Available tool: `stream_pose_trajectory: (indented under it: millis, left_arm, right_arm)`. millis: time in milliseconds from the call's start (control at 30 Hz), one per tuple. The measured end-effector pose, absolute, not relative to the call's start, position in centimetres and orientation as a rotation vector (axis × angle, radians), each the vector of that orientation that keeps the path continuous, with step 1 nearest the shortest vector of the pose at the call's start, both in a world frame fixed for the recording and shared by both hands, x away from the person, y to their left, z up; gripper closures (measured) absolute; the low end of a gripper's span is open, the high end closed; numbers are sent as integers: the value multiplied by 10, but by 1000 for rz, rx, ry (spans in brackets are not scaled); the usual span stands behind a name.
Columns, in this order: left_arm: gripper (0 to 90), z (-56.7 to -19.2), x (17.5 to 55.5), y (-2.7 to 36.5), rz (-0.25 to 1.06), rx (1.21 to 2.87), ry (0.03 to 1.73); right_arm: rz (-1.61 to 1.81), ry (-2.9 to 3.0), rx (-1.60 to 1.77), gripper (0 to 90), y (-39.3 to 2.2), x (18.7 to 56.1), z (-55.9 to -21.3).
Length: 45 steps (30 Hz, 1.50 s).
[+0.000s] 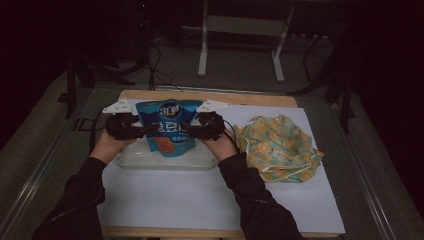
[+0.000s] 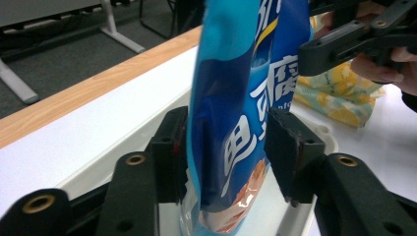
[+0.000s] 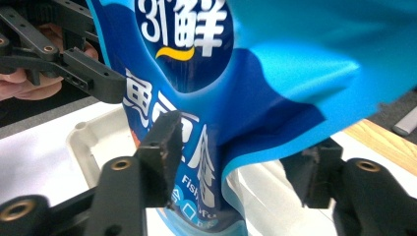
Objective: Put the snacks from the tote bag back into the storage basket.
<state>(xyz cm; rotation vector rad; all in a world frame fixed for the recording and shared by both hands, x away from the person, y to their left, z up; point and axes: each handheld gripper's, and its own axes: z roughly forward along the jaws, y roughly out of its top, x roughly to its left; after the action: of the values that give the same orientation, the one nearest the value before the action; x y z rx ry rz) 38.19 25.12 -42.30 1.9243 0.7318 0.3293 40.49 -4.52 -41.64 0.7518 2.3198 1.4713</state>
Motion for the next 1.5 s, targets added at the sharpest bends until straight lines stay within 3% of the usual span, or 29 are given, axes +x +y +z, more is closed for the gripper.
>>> stream_pose_trajectory:
  millis: [100,333,467,1000,1500]
  left_arm:
    - [442,-421,378,254,329,1909,757]
    - [109,-422,370,260,308,1905,777]
    - [22,-424,363,259,317,1933,792]
    - [22,-435,326,265,326,1831,833]
    - [22,-444,292,242,328,1828,802]
  right_arm:
    - [1468,2318,749,360,-49,403,-413]
    - [1431,2338,748,191,-54,401,-412]
    - [1436,2341,742,165,-59,398,-411]
    - [1434,2335,740,168,-90,384,-411]
    - [1419,2320,737,168,-141,356,-416]
